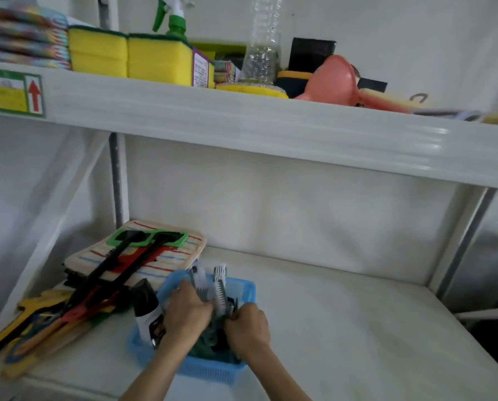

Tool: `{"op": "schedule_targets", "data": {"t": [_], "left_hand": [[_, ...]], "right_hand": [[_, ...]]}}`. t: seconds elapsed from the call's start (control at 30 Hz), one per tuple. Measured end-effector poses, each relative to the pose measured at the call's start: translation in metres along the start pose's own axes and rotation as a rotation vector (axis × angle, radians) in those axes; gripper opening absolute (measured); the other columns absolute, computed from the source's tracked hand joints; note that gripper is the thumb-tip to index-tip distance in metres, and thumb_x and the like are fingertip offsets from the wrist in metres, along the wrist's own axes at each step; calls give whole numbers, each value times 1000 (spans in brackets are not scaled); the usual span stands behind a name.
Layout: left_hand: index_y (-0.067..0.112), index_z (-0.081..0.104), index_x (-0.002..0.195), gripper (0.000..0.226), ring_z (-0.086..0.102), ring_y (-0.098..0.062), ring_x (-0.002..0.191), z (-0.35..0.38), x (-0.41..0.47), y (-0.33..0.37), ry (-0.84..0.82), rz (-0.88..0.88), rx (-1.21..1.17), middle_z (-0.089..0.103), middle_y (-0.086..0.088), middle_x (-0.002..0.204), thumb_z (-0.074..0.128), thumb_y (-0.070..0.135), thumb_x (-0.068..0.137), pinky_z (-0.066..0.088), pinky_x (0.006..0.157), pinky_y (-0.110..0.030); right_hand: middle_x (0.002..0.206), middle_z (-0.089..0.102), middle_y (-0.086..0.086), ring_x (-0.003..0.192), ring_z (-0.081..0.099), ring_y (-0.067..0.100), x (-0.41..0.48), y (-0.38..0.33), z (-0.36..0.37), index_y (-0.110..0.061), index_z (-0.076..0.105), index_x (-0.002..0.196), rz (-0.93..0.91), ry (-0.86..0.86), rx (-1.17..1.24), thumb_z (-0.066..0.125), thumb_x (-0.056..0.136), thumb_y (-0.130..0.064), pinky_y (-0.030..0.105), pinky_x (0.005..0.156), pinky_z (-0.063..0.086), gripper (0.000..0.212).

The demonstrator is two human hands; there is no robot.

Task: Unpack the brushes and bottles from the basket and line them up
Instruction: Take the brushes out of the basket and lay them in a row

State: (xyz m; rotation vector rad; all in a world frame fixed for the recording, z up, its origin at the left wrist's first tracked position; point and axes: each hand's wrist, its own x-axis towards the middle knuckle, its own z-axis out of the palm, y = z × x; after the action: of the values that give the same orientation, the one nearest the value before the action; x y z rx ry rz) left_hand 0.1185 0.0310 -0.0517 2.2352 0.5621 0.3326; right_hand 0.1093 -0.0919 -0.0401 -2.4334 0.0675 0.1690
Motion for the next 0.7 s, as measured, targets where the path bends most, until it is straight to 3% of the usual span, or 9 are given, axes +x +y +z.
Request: {"op": "schedule_targets", "data": {"t": [0.03,0.1,0.17,0.23,0.37,0.5,0.6,0.7], "left_hand": [[11,56,88,26,64,-30,80,0,-2,-1,3,34,45,64,-9,86,62,32,73,46,59,-33],[18,57,78,17,61,-24,73,0,-7,-1,-18,97,158,62,-5,80,63,34,80,41,53,-29],[16,58,70,25,62,-21,71,4,-9,-3,-23,114,239,65,-3,77,62,36,84,41,51,-29],[13,55,66,32,64,-22,70,7,-9,-2,-14,104,247,65,-5,73,62,37,85,47,53,-31],[6,57,61,37,51,-17,49,-3,-19,22,-14,7,11,54,-4,54,54,22,94,32,44,-26],[5,66,80,31,57,-17,63,-5,-45,55,49,35,-341,62,-4,67,53,28,98,38,52,-27],[10,65,76,21,58,-17,59,27,-70,81,-146,19,-613,62,-5,67,63,20,94,44,48,-23],[12,62,70,24,47,-7,35,84,-107,108,-398,91,-539,56,-2,56,68,21,90,39,39,-19]], "right_hand": [[85,69,10,83,64,29,3,3,-3,-7,63,75,25,-7,118,52,71,-18,35,72,51,16],[62,55,4,57,53,20,6,9,-10,-10,50,56,53,-21,312,55,70,-11,30,56,44,15],[58,52,5,54,50,19,4,18,-19,-11,49,50,75,-21,493,65,73,-10,28,53,41,27],[60,55,8,58,51,19,-2,29,-31,-9,59,55,50,-38,618,72,76,-15,29,56,43,26],[64,63,9,57,55,18,-28,63,-69,-5,68,64,12,-61,770,73,84,-10,27,57,46,21],[57,60,7,42,49,12,-50,122,-125,2,71,73,80,41,733,75,83,-14,23,47,39,19],[60,67,14,43,47,16,-48,172,-175,11,72,80,139,215,599,77,81,-14,24,45,37,25],[75,72,24,54,54,23,-43,220,-212,8,73,80,229,329,490,78,80,-14,28,49,42,22]]}}
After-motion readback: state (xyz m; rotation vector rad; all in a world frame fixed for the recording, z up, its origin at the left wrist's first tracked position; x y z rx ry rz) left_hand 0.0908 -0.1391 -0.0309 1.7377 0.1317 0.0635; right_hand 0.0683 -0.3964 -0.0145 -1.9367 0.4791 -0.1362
